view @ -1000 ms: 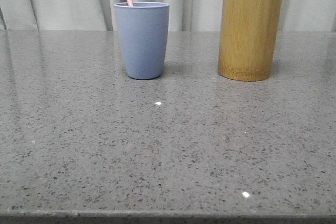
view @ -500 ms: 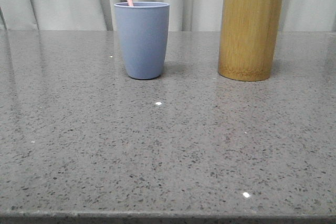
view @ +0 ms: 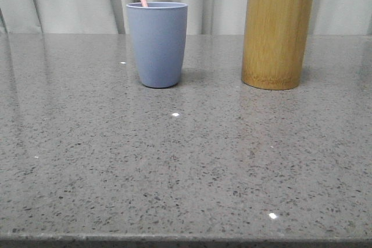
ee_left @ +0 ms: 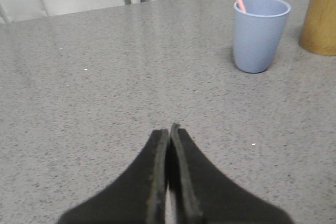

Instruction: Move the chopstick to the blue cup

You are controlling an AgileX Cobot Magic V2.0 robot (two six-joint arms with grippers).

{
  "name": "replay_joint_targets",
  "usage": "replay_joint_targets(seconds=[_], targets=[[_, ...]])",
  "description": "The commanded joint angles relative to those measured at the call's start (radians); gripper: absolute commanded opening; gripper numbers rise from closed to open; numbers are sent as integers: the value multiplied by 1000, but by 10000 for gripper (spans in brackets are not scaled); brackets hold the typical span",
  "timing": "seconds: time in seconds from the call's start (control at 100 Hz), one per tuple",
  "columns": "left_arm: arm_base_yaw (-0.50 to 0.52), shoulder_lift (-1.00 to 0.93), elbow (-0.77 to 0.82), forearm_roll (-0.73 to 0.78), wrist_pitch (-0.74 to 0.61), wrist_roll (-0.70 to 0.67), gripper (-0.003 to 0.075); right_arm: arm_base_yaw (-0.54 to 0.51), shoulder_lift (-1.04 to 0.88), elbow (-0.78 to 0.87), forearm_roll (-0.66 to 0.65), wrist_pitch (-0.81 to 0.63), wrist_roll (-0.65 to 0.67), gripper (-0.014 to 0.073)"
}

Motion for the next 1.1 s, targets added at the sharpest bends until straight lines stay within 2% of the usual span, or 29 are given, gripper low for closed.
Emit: replay_joint_targets(seconds=[0.0,0.12,0.2,0.31,0.43,0.74,0.85,0.91,1.09], targets=[[-4,8,-15,28,-96,-11,-19,-7,6,-29,-8,-74,-6,-65],[16,5,16,-4,-162,-11,-19,-7,6,-29,-8,-74,-6,-65],[70,-7,63,-43,-279,-2,-19,-7,6,-29,-8,-74,-6,-65],[163,-43,166,-121,-467,105,-19,-7,6,-29,-8,-74,-6,-65],[250,-79,262,-198,-591,180,-19,-7,6,-29,-8,-74,-6,-65],[415,-175,485,-198,-739,145,-19,-7,6,-29,-8,-74,-6,-65],[445,-202,548,-198,-784,123,-19,-7,7,-29,-8,-76,-6,-65],[447,-202,547,-198,-730,120,-19,-7,7,-29,-8,-75,-6,-65],[447,-202,547,-198,-722,120,-19,-7,7,-29,-8,-74,-6,-65]])
